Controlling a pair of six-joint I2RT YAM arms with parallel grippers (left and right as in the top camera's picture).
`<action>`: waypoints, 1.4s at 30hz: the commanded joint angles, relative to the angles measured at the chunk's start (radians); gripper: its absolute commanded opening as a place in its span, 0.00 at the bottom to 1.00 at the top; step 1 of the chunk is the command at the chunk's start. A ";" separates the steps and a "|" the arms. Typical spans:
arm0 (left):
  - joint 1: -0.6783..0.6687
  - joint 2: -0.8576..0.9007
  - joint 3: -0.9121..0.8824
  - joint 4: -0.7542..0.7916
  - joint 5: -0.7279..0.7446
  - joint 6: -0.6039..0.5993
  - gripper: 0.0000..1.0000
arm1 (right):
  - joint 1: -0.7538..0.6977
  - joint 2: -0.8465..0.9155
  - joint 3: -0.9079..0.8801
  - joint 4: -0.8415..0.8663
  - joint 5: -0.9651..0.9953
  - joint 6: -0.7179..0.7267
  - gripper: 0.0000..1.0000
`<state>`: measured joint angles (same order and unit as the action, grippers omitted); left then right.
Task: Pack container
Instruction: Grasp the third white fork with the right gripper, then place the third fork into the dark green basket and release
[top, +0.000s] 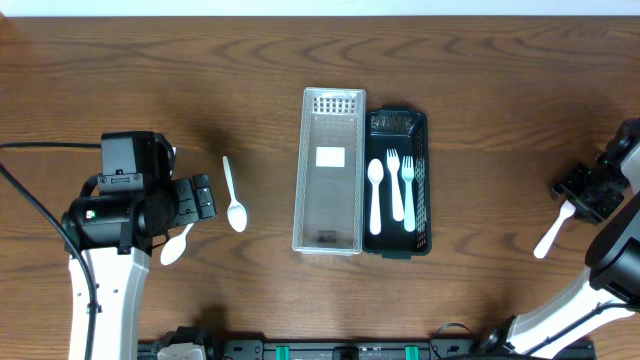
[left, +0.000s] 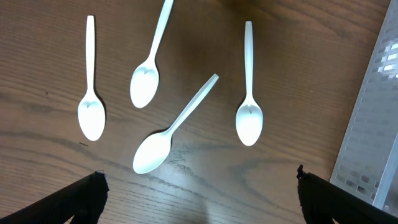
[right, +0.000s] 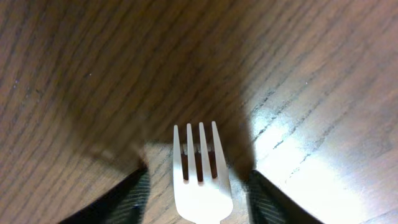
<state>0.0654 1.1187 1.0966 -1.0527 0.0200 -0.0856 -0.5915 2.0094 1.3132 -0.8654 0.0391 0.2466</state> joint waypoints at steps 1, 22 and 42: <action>0.000 0.005 0.014 -0.006 -0.001 -0.006 1.00 | 0.006 0.023 -0.021 0.002 0.023 -0.001 0.44; 0.000 0.005 0.014 -0.006 -0.001 -0.006 1.00 | 0.124 -0.164 0.028 -0.074 -0.025 -0.002 0.10; 0.000 0.005 0.014 -0.005 -0.001 -0.006 1.00 | 0.935 -0.410 0.109 -0.103 0.032 0.180 0.10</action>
<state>0.0650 1.1187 1.0966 -1.0527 0.0200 -0.0853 0.2974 1.5387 1.4311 -0.9653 0.0120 0.3569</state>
